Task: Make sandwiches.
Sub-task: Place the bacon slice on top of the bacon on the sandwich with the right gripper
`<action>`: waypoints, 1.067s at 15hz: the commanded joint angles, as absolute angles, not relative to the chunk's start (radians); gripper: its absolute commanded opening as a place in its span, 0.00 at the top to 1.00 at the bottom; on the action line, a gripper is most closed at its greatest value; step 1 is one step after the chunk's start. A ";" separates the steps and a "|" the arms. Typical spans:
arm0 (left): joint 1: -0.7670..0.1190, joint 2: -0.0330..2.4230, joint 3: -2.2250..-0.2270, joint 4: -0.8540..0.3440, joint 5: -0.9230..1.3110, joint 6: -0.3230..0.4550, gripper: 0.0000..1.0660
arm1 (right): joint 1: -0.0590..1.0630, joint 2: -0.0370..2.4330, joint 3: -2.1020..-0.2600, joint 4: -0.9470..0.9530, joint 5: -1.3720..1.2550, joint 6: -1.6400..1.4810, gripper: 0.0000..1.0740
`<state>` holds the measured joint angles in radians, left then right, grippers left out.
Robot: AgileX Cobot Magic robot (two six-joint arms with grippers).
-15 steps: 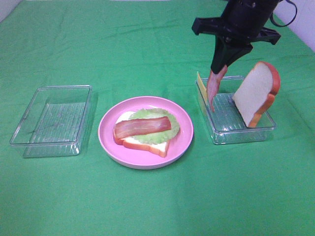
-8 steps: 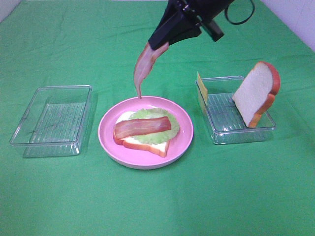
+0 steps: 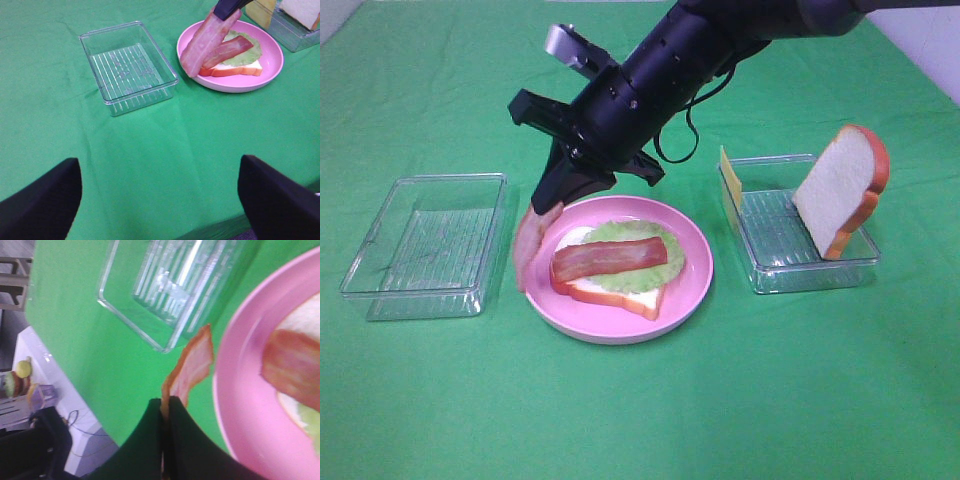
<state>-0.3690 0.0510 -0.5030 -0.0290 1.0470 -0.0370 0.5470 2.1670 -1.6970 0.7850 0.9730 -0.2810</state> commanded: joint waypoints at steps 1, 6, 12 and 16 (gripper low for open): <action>-0.371 0.043 -0.503 -0.028 1.039 -0.036 0.25 | 0.544 2.193 -1.697 0.620 0.945 -0.181 1.00; -0.371 0.043 -0.503 -0.028 1.039 -0.036 0.25 | 0.544 2.190 -1.698 0.186 0.959 0.133 1.00; -0.371 0.043 -0.503 -0.028 1.039 -0.036 0.25 | 0.544 2.164 -1.699 0.157 0.993 0.128 0.39; -0.371 0.043 -0.503 -0.028 1.039 -0.036 0.25 | 0.544 2.072 -1.781 -0.029 1.103 0.132 0.38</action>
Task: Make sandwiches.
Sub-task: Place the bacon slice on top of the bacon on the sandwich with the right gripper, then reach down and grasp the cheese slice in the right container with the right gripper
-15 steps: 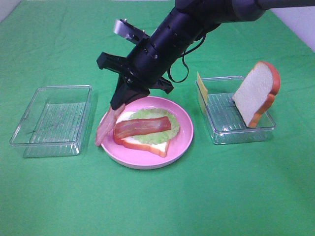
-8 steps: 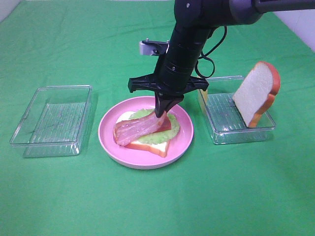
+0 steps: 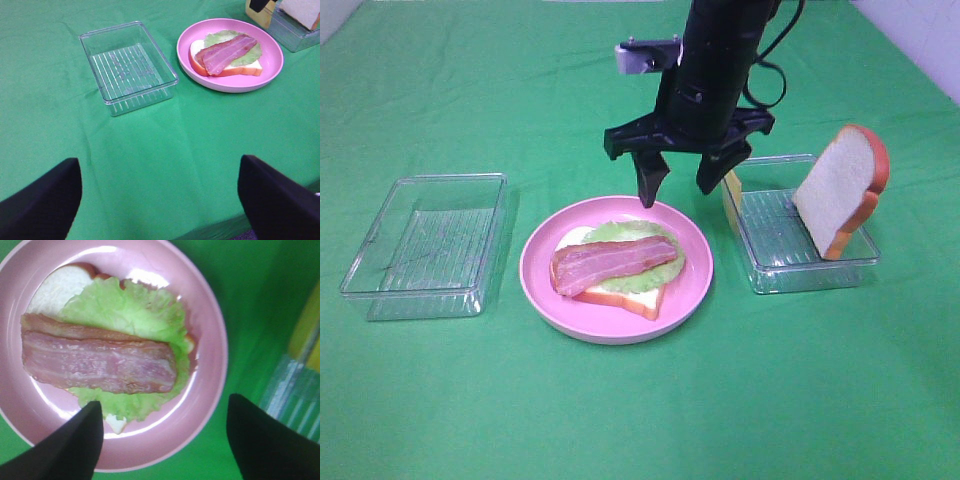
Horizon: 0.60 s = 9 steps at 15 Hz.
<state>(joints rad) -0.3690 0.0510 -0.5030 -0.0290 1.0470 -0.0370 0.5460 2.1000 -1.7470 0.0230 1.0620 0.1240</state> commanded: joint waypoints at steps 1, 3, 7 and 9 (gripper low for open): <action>-0.371 0.043 -0.503 -0.028 1.039 -0.036 0.25 | 0.532 2.065 -1.819 -0.047 1.128 0.131 0.38; -0.371 0.043 -0.503 -0.028 1.039 -0.036 0.25 | 0.493 2.070 -1.897 -0.046 1.158 0.131 0.38; -0.371 0.043 -0.503 -0.028 1.039 -0.035 0.25 | 0.395 2.104 -1.919 0.000 1.148 0.130 0.40; -0.371 0.043 -0.503 -0.028 1.039 -0.035 0.25 | 0.358 2.161 -1.919 0.068 1.146 0.088 0.40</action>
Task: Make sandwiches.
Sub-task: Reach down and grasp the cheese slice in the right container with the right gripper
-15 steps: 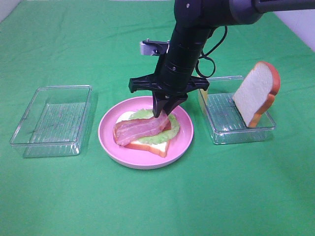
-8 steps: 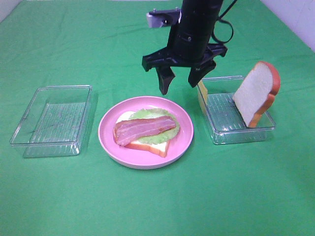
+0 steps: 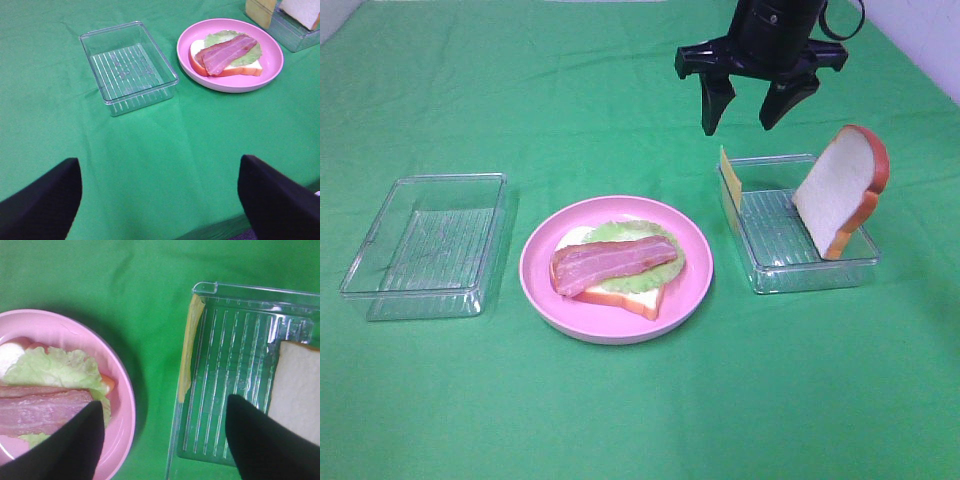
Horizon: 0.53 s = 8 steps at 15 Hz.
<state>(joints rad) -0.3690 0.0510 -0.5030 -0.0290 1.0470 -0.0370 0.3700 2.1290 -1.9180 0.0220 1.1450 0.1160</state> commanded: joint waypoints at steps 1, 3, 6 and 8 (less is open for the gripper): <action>-0.371 0.043 -0.503 -0.028 1.039 -0.035 0.25 | 0.357 2.185 -1.919 0.081 1.142 0.077 0.40; -0.371 0.043 -0.503 -0.028 1.039 -0.035 0.25 | 0.358 2.233 -1.919 0.079 1.127 0.078 0.40; -0.371 0.043 -0.503 -0.028 1.039 -0.035 0.25 | 0.358 2.280 -1.919 0.044 1.101 0.079 0.45; -0.371 0.043 -0.503 -0.028 1.039 -0.035 0.25 | 0.358 2.286 -1.919 0.044 1.083 0.079 0.54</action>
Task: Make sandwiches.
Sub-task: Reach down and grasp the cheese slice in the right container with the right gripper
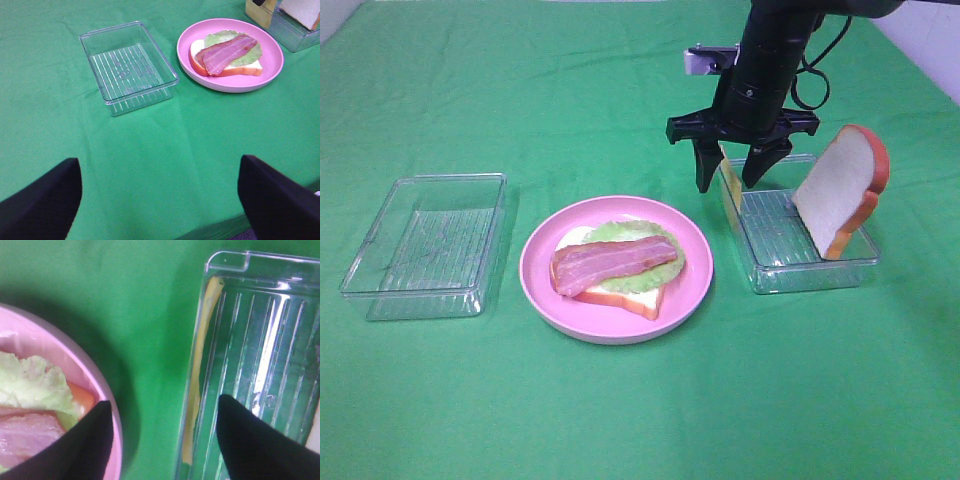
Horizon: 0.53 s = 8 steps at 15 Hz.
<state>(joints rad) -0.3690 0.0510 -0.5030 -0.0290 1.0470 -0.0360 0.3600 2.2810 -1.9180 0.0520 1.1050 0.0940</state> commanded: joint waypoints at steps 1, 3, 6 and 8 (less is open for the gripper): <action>-0.371 0.043 -0.503 -0.028 1.039 -0.035 0.25 | 0.358 2.286 -1.919 0.044 1.069 0.079 0.60; -0.371 0.043 -0.503 -0.028 1.039 -0.035 0.25 | 0.358 2.286 -1.919 0.033 1.057 0.078 0.78; -0.371 0.043 -0.503 -0.028 1.039 -0.035 0.25 | 0.358 2.286 -1.919 -0.017 1.069 0.078 1.00; -0.371 0.043 -0.503 -0.028 1.039 -0.035 0.25 | 0.358 2.282 -1.924 -0.021 1.088 0.078 1.00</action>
